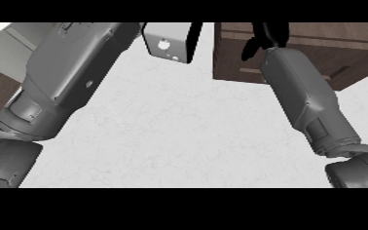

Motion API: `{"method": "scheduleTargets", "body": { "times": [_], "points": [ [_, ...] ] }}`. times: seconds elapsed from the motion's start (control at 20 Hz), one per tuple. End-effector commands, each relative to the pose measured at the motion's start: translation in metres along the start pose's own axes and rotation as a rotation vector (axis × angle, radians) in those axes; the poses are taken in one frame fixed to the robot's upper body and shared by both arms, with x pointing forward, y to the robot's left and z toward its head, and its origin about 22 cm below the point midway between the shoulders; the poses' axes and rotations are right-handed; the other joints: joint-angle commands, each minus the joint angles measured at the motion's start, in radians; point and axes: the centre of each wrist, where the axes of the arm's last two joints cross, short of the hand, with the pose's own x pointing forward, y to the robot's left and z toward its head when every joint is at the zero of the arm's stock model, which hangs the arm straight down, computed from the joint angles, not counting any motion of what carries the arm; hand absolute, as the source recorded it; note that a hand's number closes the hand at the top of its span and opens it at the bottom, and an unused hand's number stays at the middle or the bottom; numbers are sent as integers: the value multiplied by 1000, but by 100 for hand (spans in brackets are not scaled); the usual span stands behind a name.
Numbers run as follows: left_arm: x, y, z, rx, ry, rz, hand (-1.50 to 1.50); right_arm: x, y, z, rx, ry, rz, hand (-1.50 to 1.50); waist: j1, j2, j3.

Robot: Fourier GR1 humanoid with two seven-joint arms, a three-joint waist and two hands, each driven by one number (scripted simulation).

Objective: Pick up the can, place it into the drawer and close the drawer

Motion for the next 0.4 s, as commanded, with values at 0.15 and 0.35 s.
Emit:
{"method": "scheduleTargets", "body": {
  "times": [0.15, 0.35],
  "points": [
    [-9, 12, 7, -14, 9, 2, -150, 44, -20, -28, -128, -30, -192, -150, 10, -7, -4],
    [2, 34, 9, -10, -2, 6, -150, 21, -41, -40, -141, -23, -207, -150, 14, -16, -5]
  ]
}}
